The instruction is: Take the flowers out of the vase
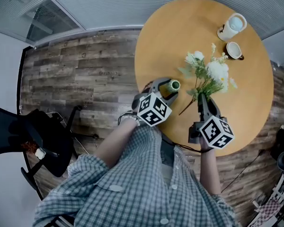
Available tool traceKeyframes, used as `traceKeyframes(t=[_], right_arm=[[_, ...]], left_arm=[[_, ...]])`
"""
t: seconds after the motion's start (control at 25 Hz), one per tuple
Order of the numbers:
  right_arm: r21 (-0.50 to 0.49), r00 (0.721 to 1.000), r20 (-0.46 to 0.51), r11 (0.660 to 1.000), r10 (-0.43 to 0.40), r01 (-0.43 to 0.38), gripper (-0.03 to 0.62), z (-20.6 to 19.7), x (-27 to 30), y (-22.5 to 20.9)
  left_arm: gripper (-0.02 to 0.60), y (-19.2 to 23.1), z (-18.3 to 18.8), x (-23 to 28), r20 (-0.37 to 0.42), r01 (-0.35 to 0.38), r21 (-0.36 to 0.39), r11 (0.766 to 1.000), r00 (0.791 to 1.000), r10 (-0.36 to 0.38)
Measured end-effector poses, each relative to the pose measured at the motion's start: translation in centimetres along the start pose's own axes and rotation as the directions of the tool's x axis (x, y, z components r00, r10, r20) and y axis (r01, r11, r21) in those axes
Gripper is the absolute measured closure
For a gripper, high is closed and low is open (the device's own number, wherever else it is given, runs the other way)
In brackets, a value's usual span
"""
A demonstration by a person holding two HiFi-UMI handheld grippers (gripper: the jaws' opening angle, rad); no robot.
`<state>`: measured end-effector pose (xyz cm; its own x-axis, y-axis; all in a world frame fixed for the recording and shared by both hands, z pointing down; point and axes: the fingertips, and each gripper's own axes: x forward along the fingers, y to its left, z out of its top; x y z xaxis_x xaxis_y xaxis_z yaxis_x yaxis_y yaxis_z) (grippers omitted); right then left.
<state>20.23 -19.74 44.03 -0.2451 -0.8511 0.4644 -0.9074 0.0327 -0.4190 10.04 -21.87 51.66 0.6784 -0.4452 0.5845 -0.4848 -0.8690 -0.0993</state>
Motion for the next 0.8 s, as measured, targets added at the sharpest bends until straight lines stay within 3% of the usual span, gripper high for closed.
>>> traceKeyframes(t=[0.44, 0.6, 0.8], right_arm=[[0.068, 0.985, -0.167, 0.996, -0.037, 0.049, 0.559, -6.7, 3.6, -2.9], [-0.014, 0.976, -0.208, 0.998, -0.063, 0.061, 0.557, -8.2, 4.1, -3.3], [-0.198, 0.965, -0.231, 0.977, -0.124, 0.078, 0.554, -8.7, 4.5, -3.6]], left_arm=[[0.336, 0.0, 0.1, -0.1, -0.005, -0.001, 0.0, 1.0, 1.0, 0.001], [0.336, 0.0, -0.3, -0.4, -0.007, -0.006, -0.003, 1.0, 1.0, 0.006], [0.336, 0.0, -0.1, -0.2, -0.006, -0.002, -0.003, 1.0, 1.0, 0.002]])
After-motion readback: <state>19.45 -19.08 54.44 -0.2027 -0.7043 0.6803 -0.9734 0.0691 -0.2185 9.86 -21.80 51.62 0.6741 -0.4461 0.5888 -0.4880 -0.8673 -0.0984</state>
